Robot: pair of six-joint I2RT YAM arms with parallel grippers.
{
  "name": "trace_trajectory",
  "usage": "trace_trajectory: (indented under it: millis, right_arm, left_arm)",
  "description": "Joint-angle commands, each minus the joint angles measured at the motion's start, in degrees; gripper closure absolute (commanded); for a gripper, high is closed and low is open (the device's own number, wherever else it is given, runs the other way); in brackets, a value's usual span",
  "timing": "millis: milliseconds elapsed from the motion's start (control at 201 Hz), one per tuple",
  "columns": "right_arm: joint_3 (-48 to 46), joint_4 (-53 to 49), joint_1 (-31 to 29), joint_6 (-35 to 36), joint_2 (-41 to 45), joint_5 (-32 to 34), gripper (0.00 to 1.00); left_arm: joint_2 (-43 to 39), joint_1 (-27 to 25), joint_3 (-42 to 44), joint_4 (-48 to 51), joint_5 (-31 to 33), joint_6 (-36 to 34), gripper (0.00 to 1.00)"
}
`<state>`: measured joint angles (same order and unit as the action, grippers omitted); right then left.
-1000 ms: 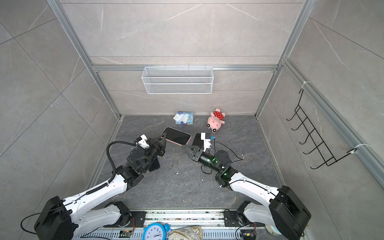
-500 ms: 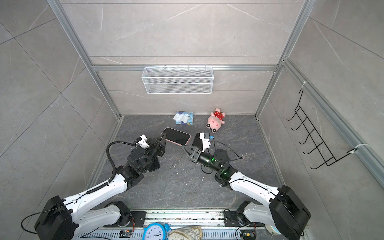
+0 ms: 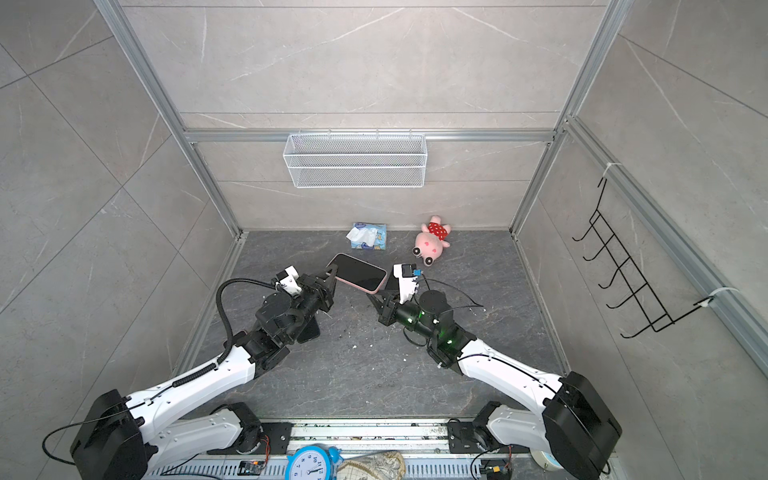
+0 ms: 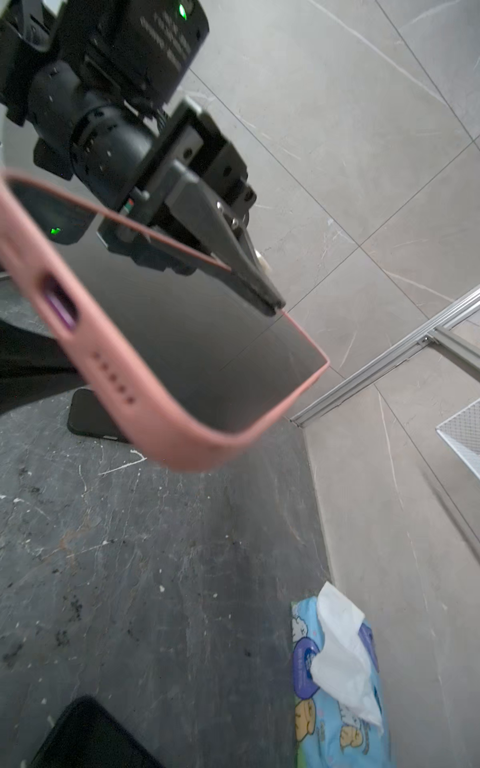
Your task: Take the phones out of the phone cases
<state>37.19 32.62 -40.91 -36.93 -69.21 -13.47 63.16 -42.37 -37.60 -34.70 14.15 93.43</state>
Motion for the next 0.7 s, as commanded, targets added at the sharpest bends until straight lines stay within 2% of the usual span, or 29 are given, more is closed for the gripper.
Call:
trace_trajectory:
  millis: [0,70,110,184,214,259,334,429,593,698]
  right_arm:
    - [0.5,1.1,0.3,2.2,0.1,1.9,1.0]
    - [-1.1,3.5,0.3,0.9,1.1,-0.8,0.99]
    - [-2.6,4.4,0.3,-0.2,2.3,-2.2,0.85]
    - [-6.5,8.1,0.3,-4.4,5.1,-3.4,0.51]
    - [-8.3,11.2,0.3,-6.3,6.1,-3.9,0.43]
    - [-10.6,15.6,0.3,-9.3,7.5,-4.8,0.37]
    - [-12.0,16.7,0.3,-12.6,9.9,-3.8,0.31]
    - [-11.1,17.1,0.3,-15.4,10.7,-3.6,0.29]
    - [-9.6,19.5,0.4,-19.9,9.4,-1.3,0.31]
    - [-7.2,21.0,0.4,-22.1,6.1,-2.6,0.36]
  left_arm:
    - [-0.8,-0.4,-3.6,-5.6,-0.5,-1.0,1.0]
    - [-1.3,-0.3,-2.8,-6.4,0.2,-1.1,1.0]
    - [-1.5,-0.3,-2.5,-6.7,0.5,-1.5,1.0]
    - [-1.4,-0.3,-2.1,-8.6,1.3,-2.6,1.0]
    - [-1.2,-0.3,-1.9,-9.6,1.5,-2.7,1.0]
    - [-0.4,-0.3,-1.7,-11.1,1.7,-2.7,1.0]
    - [1.4,-0.3,-1.6,-13.3,1.8,-2.6,1.0]
    - [3.2,-0.3,-1.9,-15.4,1.5,-2.6,1.0]
    - [3.8,-0.3,-1.3,-15.6,2.0,-2.4,1.0]
    - [3.6,-0.4,-0.9,-15.7,2.2,-2.4,1.0]
